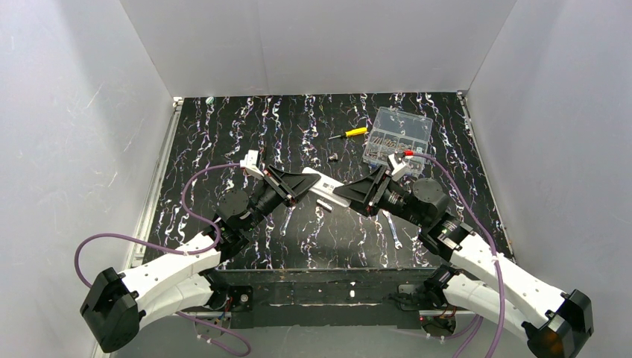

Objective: Load the batteries into the remote control

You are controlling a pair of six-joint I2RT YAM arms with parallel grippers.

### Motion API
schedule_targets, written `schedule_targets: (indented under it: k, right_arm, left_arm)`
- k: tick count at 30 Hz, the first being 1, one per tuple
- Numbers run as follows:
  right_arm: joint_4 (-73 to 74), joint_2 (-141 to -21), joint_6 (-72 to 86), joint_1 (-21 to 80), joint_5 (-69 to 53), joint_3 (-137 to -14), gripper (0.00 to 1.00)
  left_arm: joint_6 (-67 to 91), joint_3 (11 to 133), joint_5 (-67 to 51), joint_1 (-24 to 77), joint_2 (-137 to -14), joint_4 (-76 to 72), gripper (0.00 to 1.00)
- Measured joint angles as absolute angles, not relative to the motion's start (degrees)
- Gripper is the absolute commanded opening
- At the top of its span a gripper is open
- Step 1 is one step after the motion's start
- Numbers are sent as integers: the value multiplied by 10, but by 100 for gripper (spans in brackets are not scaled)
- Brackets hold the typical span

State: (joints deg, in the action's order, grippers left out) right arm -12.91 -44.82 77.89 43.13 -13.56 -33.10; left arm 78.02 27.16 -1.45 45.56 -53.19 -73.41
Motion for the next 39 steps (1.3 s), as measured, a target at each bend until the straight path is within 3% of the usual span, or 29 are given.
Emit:
schedule_targets:
  k: [22,27,31,39]
  right_arm:
    - [-153,-459,792,431,-136,-331,38]
    - [-156,-459,793,431,-137,-331,21]
    - [-158,-459,793,429,-140,-331,1]
    - [-164,-459,793,428,-141,-331,1]
  left_arm:
    - [785,272,-13,456,-531,-736,0]
    - [788,272,-12,456,-531,-736,0]
    - [791,272,-12,456,-531,-736,18]
    - [785,272,-11,456,-528,-729,50]
